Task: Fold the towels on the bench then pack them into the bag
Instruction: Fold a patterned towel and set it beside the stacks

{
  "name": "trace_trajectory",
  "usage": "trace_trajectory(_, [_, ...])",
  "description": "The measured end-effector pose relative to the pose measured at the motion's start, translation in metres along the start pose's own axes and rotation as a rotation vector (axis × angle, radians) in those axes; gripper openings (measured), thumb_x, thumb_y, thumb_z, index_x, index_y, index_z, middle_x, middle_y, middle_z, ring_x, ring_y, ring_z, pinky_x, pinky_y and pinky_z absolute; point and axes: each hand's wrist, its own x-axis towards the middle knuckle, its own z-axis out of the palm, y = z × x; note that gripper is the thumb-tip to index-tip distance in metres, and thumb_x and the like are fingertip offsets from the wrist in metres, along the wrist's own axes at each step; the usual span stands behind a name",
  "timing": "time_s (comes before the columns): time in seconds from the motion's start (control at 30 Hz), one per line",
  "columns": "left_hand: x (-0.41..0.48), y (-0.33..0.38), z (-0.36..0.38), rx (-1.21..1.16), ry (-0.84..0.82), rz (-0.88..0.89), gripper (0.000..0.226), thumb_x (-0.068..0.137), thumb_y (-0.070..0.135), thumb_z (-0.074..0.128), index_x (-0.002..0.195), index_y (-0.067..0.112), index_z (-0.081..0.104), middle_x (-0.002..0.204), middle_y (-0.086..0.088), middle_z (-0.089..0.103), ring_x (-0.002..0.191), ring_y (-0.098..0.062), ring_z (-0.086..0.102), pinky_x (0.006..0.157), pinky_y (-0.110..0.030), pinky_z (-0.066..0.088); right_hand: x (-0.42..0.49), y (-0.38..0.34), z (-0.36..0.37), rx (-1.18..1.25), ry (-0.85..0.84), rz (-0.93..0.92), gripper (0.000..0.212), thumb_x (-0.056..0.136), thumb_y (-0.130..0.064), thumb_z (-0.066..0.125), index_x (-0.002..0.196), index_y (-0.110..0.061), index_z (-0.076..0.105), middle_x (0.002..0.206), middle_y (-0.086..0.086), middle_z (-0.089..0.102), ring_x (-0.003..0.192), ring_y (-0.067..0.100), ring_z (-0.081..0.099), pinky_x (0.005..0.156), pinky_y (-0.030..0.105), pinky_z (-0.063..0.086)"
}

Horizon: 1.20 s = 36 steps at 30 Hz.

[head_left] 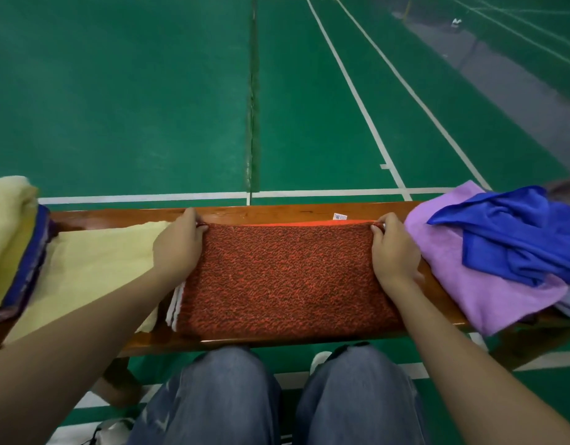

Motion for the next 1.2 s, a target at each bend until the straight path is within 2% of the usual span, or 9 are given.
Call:
trace_trajectory(0.23, [-0.002,-0.001,0.012,-0.037,0.084,0.015,0.012,0.096,0.018,0.048,0.1,0.007,0.05,0.102,-0.015,0.057,0.089,-0.032,0.051,0.066,-0.038,0.038,-0.001,0.002,0.002,-0.103,0.026,-0.001,0.02,0.096,-0.028,0.048,0.108,-0.011,0.051,0.104,0.008,0.059,0.089,0.022,0.057,0.063,0.026,0.037])
trace_trajectory(0.37, [-0.016,0.0,0.003,-0.047,0.104,0.046,0.035,0.092,0.023,0.056,0.121,0.005,0.052,0.12,-0.021,0.05,0.113,-0.037,0.043,0.093,-0.046,0.037,-0.011,0.003,-0.008,-0.115,-0.022,0.086,0.04,0.094,-0.035,0.05,0.126,-0.01,0.045,0.12,0.013,0.054,0.109,0.027,0.051,0.087,0.035,0.043])
trace_trajectory(0.53, [-0.054,0.001,-0.008,0.027,-0.205,0.345,0.057,0.084,0.058,0.053,0.133,0.029,0.047,0.142,0.0,0.04,0.131,-0.021,0.032,0.111,-0.042,0.024,-0.033,0.006,-0.023,-0.11,-0.149,0.096,0.057,0.091,-0.042,0.053,0.138,-0.014,0.036,0.133,0.017,0.045,0.121,0.033,0.042,0.101,0.042,0.035])
trace_trajectory(0.63, [-0.073,0.0,-0.014,-0.01,-0.371,0.299,0.09,0.063,0.084,0.043,0.14,0.04,0.034,0.15,0.004,0.029,0.138,-0.019,0.024,0.114,-0.043,0.019,-0.039,0.014,-0.034,-0.028,-0.291,0.081,0.066,0.085,-0.04,0.063,0.14,-0.022,0.031,0.136,0.019,0.042,0.126,0.035,0.038,0.106,0.044,0.031])
trace_trajectory(0.77, [-0.086,-0.011,-0.02,-0.03,-0.467,0.222,0.091,0.061,0.076,0.062,0.141,0.044,0.031,0.156,0.004,0.014,0.143,-0.02,0.013,0.116,-0.041,0.013,-0.047,0.023,-0.052,0.079,-0.411,0.129,0.081,0.076,-0.032,0.075,0.141,-0.03,0.027,0.135,0.023,0.042,0.123,0.037,0.041,0.105,0.044,0.034])
trace_trajectory(0.87, [-0.088,-0.017,-0.022,-0.057,-0.559,0.215,0.12,0.035,0.097,0.046,0.141,0.045,0.031,0.158,0.003,0.008,0.145,-0.02,0.006,0.118,-0.042,0.01,-0.05,0.023,-0.06,0.186,-0.531,0.154,0.074,0.077,-0.021,0.075,0.136,-0.033,0.032,0.135,0.017,0.045,0.116,0.034,0.049,0.101,0.046,0.042])
trace_trajectory(1.0, [-0.084,-0.012,-0.02,-0.026,-0.578,0.194,0.092,0.063,0.065,0.07,0.142,0.043,0.029,0.159,0.002,0.004,0.146,-0.021,0.001,0.119,-0.045,0.007,-0.048,0.024,-0.067,0.498,-0.62,0.264,0.049,0.079,-0.01,0.07,0.115,-0.036,0.049,0.13,0.008,0.048,0.109,0.031,0.054,0.091,0.048,0.051])
trace_trajectory(1.07, [-0.083,-0.012,-0.02,-0.036,-0.593,0.186,0.089,0.066,0.06,0.072,0.142,0.043,0.029,0.159,0.002,0.002,0.146,-0.021,-0.001,0.118,-0.047,0.006,-0.046,0.025,-0.07,0.607,-0.666,0.313,0.042,0.081,-0.006,0.068,0.111,-0.033,0.057,0.129,0.009,0.05,0.108,0.029,0.055,0.091,0.044,0.051])
trace_trajectory(1.2, [-0.086,-0.015,-0.019,-0.101,-0.61,0.189,0.119,0.035,0.094,0.051,0.14,0.045,0.028,0.159,0.002,0.0,0.146,-0.021,-0.007,0.118,-0.05,0.004,-0.042,0.025,-0.071,0.702,-0.73,0.339,0.048,0.079,-0.003,0.066,0.114,-0.036,0.062,0.132,0.007,0.048,0.11,0.03,0.056,0.095,0.046,0.05])
